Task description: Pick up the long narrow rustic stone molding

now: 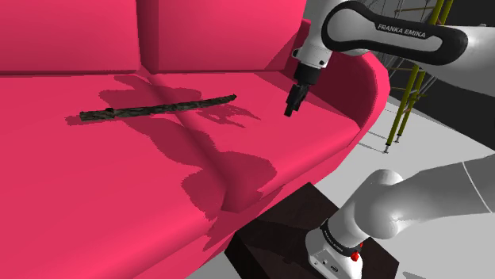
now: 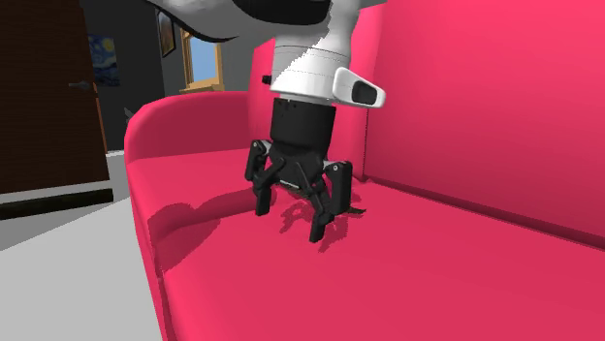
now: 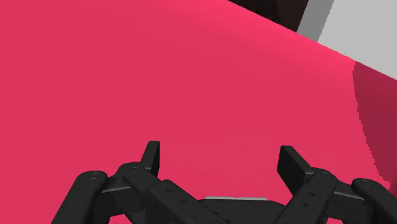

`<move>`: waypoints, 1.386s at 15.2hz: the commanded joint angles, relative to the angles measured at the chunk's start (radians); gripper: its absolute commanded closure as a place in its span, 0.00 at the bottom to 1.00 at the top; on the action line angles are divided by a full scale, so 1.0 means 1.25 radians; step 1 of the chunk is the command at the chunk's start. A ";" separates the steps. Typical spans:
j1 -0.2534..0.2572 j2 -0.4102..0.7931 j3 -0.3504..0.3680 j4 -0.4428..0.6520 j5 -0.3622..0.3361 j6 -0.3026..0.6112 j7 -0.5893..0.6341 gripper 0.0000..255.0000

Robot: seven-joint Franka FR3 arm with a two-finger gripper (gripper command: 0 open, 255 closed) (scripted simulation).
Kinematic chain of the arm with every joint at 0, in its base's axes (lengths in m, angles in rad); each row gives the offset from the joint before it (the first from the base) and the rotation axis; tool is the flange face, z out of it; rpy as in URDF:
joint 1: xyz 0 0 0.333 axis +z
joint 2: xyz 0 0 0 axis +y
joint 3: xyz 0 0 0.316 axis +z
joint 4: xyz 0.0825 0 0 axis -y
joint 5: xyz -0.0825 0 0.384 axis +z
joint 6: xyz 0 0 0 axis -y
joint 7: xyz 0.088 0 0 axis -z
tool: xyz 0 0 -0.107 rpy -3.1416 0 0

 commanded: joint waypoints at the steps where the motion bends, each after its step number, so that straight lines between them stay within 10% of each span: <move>1: 0.022 0.054 0.002 0.044 -0.001 0.020 -0.052 0.00; 21: 0.173 0.511 0.094 0.488 -0.023 0.133 -0.494 0.00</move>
